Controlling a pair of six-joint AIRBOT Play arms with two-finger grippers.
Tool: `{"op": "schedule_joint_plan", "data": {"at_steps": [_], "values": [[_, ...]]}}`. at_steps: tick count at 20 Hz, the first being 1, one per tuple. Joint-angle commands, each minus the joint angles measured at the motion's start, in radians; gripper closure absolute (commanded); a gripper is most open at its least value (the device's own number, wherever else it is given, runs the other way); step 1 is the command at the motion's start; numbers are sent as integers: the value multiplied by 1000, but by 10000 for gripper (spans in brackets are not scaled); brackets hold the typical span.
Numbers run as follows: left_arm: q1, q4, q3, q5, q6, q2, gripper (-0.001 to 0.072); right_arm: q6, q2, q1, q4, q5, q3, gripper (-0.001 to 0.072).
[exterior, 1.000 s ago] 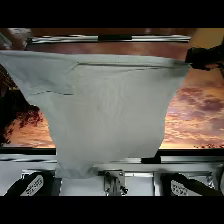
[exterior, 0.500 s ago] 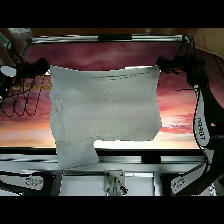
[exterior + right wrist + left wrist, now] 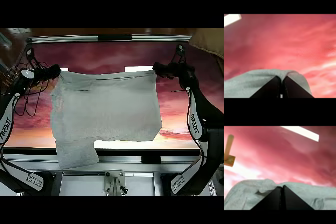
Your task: Fold the shirts.
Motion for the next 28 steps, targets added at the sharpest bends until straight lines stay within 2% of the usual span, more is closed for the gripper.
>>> {"op": "schedule_joint_plan", "data": {"at_steps": [1, 3, 7, 10, 15, 17, 23, 28], "values": [[34, 25, 19, -311, 191, 24, 674, -84, 34, -1, -72, -212, 0, 643], [62, 99, 21, -468, 179, 43, 674, -85, 53, -1, -74, -338, 0, 644], [90, 208, 14, -715, 92, 43, 675, -99, 58, 0, -101, -531, 0, 643], [80, 313, -19, -811, 38, 43, 675, -87, 58, 0, -151, -605, 0, 644], [80, 338, -24, -852, 21, 59, 676, -89, 58, 1, -251, -761, 0, 644], [80, 338, -27, -895, 21, 56, 675, -88, 58, 2, -231, -764, 0, 644], [77, 340, -97, -903, 6, 53, 675, -70, 46, 2, -178, -798, -64, 643], [108, 342, -88, -942, 7, 66, 676, -81, 58, 1, -213, -808, -82, 643]]}}
